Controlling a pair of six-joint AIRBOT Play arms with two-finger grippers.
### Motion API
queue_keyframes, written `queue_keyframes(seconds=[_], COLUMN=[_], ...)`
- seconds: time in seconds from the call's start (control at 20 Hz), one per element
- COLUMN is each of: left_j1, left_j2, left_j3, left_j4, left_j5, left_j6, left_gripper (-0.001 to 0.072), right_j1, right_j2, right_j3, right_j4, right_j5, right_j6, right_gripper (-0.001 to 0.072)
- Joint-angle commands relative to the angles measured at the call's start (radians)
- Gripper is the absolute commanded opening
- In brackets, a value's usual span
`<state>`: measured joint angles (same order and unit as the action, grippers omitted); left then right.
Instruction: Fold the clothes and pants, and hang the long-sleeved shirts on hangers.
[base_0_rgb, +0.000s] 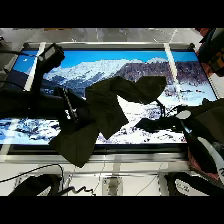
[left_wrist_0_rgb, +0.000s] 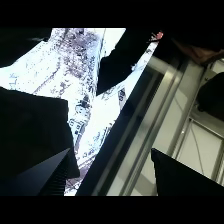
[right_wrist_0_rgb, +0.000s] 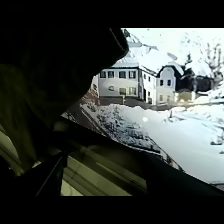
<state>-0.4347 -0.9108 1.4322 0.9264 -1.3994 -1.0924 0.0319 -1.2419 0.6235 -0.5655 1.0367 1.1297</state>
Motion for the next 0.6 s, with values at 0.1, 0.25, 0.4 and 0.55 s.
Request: queue_keyframes(seconds=[0.1,0.25,0.4,0.55], left_j1=[0.0,0.001,0.003,0.002], left_j2=[0.0,0.0,0.0,0.0], left_j3=[0.0,0.0,0.0,0.0], left_j4=[0.001,0.006,0.056,0.134], left_j5=[0.062,0.107,0.193,0.241], left_j6=[-0.001,-0.019,-0.087,-0.113], left_gripper=[0.0576,0.0575,0.0574,0.0574], right_j1=[0.122,0.151,0.151,0.151], right_j2=[-0.144,-0.198,-0.261,-0.301], right_j3=[-0.043,-0.043,-0.006,0.069], right_j4=[0.3,0.409,0.441,0.441], right_j5=[-0.187,-0.254,-0.253,-0.252], right_j6=[0.006,0.006,0.015,0.032], right_gripper=[0.0554,0.0552,0.055,0.0548])
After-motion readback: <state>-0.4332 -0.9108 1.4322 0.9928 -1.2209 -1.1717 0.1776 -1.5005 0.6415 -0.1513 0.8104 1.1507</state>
